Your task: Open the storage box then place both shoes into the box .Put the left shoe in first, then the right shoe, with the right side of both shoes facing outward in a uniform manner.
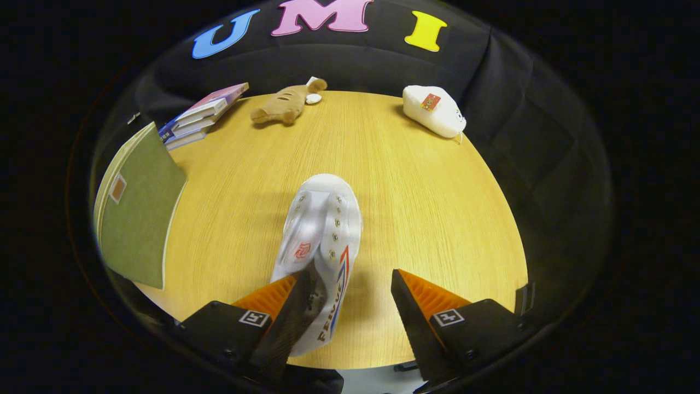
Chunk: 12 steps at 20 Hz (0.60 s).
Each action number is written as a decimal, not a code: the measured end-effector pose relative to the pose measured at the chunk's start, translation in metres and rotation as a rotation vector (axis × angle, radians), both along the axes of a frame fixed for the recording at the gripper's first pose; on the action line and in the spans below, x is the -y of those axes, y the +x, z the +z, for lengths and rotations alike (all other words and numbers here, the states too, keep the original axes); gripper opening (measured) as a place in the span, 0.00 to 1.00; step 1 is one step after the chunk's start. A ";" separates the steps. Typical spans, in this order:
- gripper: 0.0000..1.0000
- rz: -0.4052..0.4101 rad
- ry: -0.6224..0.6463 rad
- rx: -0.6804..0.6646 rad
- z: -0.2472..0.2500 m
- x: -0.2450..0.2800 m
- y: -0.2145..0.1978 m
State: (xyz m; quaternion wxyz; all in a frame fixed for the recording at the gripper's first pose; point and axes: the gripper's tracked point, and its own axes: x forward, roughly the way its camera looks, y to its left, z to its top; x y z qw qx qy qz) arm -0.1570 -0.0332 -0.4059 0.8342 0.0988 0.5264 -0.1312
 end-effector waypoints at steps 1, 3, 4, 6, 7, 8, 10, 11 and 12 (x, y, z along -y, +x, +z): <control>0.87 0.009 -0.012 -0.002 -0.005 0.002 0.005; 0.80 0.017 -0.037 0.013 -0.011 0.008 0.017; 0.77 0.013 -0.030 0.016 -0.015 0.008 0.021; 0.56 -0.001 0.000 0.024 -0.021 0.003 0.030; 0.35 -0.012 -0.026 0.006 -0.024 0.009 0.028; 0.25 -0.023 -0.046 0.002 -0.025 0.015 0.027; 0.08 -0.056 -0.009 0.001 -0.023 0.013 0.029; 0.06 -0.080 0.012 -0.001 -0.023 0.013 0.028; 0.05 -0.103 0.027 0.000 -0.019 0.012 0.026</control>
